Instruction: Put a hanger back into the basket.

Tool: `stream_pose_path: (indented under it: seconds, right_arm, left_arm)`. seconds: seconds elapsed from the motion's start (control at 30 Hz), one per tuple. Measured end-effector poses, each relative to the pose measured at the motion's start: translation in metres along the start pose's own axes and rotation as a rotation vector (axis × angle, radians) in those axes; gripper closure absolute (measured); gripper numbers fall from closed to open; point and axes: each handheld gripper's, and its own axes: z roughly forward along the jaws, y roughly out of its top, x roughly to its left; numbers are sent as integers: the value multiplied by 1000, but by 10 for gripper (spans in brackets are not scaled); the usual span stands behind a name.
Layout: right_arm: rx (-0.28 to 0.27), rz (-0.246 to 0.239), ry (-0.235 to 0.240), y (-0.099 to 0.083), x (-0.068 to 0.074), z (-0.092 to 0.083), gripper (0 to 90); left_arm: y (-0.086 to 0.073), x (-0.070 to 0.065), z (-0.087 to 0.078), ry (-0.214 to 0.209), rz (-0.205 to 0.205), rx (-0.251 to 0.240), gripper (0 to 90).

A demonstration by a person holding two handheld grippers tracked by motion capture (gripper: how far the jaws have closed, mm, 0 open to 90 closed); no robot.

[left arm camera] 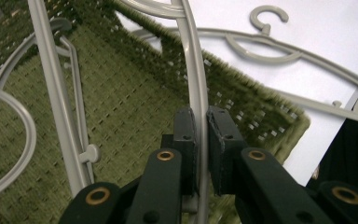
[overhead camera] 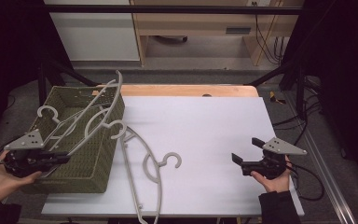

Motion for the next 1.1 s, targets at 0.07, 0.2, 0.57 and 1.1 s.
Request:
stream_pose_path:
  seconds: [0.07, 0.2, 0.57, 1.1]
  right_arm:
    - [0, 2, -1, 0, 0, 0, 31]
    - [-1, 3, -1, 0, 1, 1, 31]
    - [5, 2, -2, 0, 1, 3, 31]
    - [9, -5, 3, -1, 2, 3, 32]
  left_arm:
    - [-5, 5, -2, 3, -11, 3, 821]
    - [-15, 15, -6, -1, -19, 13, 821]
    - [-30, 30, -11, -34, -17, 40, 819]
    - [-46, 46, 2, 12, -36, 77, 811]
